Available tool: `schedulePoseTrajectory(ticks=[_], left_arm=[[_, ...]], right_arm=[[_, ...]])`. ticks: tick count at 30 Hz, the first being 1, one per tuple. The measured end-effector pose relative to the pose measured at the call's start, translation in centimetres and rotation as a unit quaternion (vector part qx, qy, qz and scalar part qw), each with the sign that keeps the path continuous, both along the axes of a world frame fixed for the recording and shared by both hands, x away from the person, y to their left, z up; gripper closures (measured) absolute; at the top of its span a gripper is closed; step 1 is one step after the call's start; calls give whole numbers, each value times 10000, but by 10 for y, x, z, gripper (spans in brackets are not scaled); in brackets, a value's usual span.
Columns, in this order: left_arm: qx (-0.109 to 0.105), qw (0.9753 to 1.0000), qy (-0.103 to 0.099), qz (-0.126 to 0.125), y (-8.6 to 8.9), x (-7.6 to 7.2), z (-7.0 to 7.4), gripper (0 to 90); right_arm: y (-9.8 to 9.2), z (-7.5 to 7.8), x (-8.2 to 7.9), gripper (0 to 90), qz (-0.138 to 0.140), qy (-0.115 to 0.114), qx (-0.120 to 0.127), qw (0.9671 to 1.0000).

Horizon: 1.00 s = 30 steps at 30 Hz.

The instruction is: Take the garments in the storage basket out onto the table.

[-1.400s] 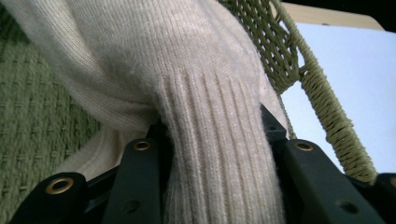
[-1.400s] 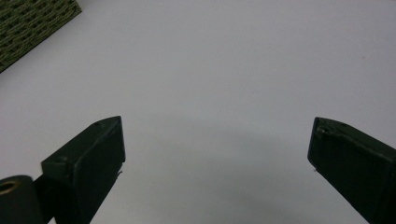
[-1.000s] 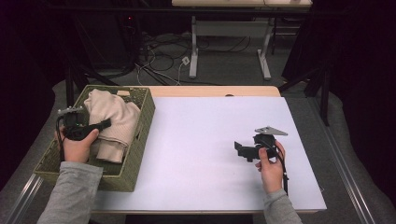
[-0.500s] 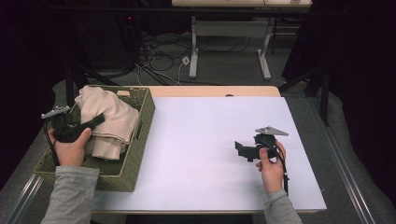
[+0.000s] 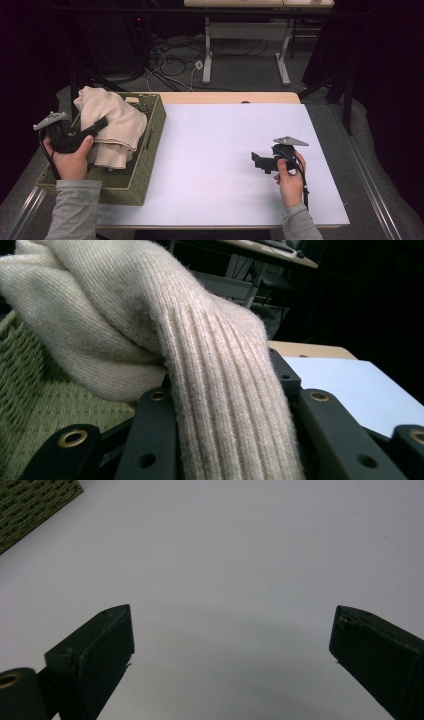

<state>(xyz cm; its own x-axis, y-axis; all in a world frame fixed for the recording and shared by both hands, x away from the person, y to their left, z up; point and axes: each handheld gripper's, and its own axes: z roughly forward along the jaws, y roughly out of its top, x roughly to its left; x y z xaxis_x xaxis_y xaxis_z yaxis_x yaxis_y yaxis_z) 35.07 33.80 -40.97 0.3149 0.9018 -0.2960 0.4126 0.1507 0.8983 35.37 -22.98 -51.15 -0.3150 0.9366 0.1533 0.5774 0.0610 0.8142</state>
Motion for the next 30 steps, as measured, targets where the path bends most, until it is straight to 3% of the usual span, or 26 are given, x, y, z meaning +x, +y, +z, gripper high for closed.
schedulePoseTrajectory(ticks=[6, 15, 21, 30], left_arm=[[-2, 9998, -171, 32, -3, -2, 16, 660], [-30, 9982, -592, 123, -4, -10, 44, 661], [6, 9972, -742, 50, -7, -16, 62, 663], [1, 9955, -943, -106, -20, -21, 77, 665]], right_arm=[[-1, 1, -1, 39, -21, 25, 25, 10000], [-2, 1, -1, 40, -51, -4, 53, 10000], [-3, 2, -1, 40, -39, -23, 78, 10000], [-5, 2, 0, 40, -22, -38, 100, 9999]])
